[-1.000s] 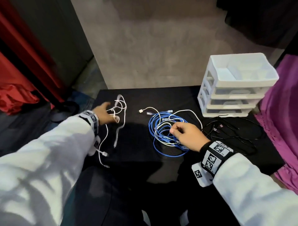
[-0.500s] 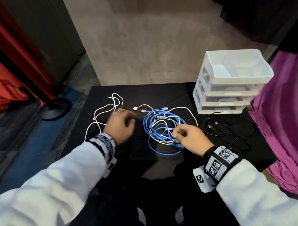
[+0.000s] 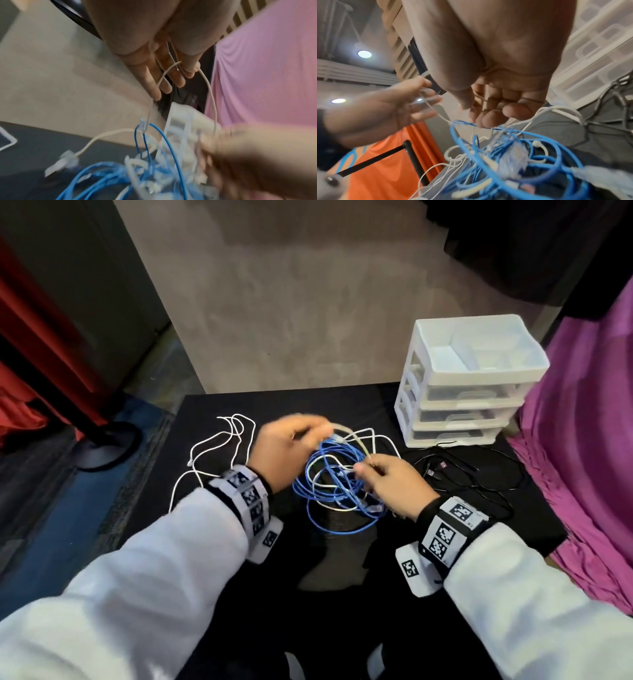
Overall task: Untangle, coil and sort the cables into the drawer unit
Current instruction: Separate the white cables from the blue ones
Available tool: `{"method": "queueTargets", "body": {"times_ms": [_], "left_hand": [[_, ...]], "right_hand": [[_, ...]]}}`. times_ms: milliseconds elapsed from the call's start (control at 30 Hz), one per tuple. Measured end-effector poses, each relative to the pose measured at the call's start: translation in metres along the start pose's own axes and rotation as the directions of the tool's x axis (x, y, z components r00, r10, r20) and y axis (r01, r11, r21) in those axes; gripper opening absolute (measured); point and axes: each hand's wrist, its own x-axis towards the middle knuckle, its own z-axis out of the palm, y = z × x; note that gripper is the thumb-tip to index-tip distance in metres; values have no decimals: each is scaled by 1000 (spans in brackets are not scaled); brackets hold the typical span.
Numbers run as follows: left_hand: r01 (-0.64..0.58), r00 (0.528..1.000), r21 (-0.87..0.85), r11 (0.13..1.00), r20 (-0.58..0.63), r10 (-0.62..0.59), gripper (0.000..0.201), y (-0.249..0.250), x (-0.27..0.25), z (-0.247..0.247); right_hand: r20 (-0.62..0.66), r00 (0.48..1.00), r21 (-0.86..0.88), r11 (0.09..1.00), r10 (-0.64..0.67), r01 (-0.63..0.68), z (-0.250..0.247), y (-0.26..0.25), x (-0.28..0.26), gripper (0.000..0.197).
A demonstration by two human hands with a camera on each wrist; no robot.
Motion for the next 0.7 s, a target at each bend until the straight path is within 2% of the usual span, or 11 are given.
{"method": "queueTargets", "body": {"times_ms": [100,233,300,367,400,467,533,567,633,667,700], "left_hand": [[42,980,-271,962,-176,-92,11,35,24,-31],[35,949,-346,937,-284,-140,10,43,36,-59],[111,949,-304,946,-250,-191,13,32,33,-61],[228,949,-243,943,-160,-271,20,16,28,-59],[273,944,-227,935,-125,-306,22,9,26,-57],[319,932,-214,923,-107,-347,25,0,21,-52],[295,935,-205,933,-136,-326,27,-1,20,-46],[252,947,-160,954,-161,-277,27,1,20,-44],[144,976,13,990,-167,-139,25,2,23,-43],[124,985,100,987,-135,-110,25,0,22,-42],[141,987,147,979,-96,-128,24,-4,22,-41]], "right_hand": [[-44,999,48,999,-3,5,-17,-1,14,33],[-64,997,-15,999,-48,47,-41,-25,23,34],[-160,982,1,995,-99,100,-56,-46,26,34],[-284,944,143,966,-167,214,-71,-68,26,32],[-308,930,200,942,-202,271,-75,-78,26,30],[-242,935,189,933,-259,307,-74,-90,27,27],[-177,939,120,940,-296,319,-71,-97,28,26],[-233,917,103,929,-324,355,-72,-99,29,25],[-412,838,33,913,-358,406,-79,-103,35,23],[-444,825,-11,924,-348,383,-81,-103,38,24],[-428,846,-41,942,-319,334,-81,-102,40,26]]}}
